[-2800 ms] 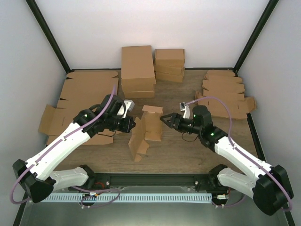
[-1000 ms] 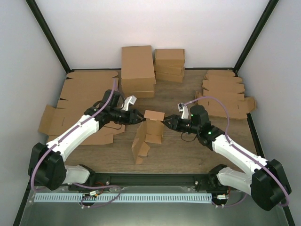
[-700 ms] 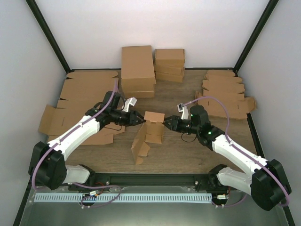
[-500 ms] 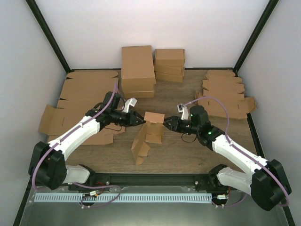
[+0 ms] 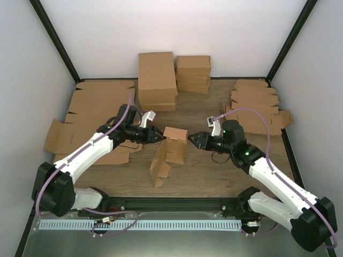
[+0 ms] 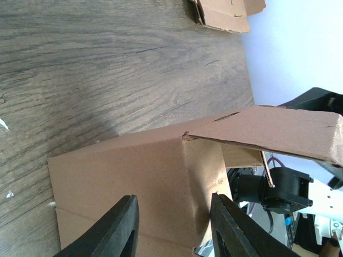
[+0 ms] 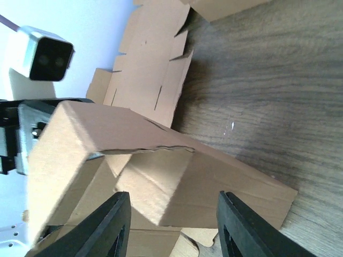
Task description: Fold the paper box
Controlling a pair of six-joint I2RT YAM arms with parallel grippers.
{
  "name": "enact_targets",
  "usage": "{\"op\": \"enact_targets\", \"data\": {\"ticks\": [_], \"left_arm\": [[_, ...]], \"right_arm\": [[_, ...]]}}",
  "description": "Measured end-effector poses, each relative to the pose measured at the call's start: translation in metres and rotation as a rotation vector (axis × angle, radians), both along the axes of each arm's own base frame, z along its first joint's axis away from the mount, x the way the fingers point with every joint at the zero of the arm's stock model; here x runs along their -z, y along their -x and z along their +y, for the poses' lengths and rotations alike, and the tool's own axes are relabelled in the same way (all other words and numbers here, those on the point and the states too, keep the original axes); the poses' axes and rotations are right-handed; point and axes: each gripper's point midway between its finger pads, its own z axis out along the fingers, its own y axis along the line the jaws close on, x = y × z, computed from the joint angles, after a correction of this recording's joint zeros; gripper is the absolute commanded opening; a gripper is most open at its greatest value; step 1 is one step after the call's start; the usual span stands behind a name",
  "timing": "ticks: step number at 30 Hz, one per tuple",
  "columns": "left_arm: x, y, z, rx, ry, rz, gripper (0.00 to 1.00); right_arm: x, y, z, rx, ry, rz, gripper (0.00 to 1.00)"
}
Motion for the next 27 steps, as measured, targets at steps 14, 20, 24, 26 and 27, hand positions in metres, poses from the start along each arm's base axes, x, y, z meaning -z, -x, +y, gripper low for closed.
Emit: {"op": "enact_targets", "data": {"ticks": [14,20,24,26,27], "left_arm": [[-0.009,0.002,0.001,-0.004,0.012,-0.020,0.43],[-0.013,0.006,0.004,-0.006,0.009,-0.027,0.45],[-0.017,0.011,0.011,-0.019,-0.013,-0.038,0.45],[-0.024,0.014,0.015,-0.030,-0.017,-0.058,0.48],[-0.029,0.016,0.018,-0.036,-0.020,-0.072,0.50]], "right_arm": [[-0.117,-0.024,0.019,-0.162,0.152,-0.454,0.53],[-0.091,-0.007,0.057,-0.384,0.304,-0.589,0.50],[-0.080,0.005,0.069,-0.474,0.372,-0.661,0.49],[-0.073,0.006,0.074,-0.490,0.433,-0.701,0.48],[-0.069,0.006,0.075,-0.498,0.459,-0.714,0.48]]}}
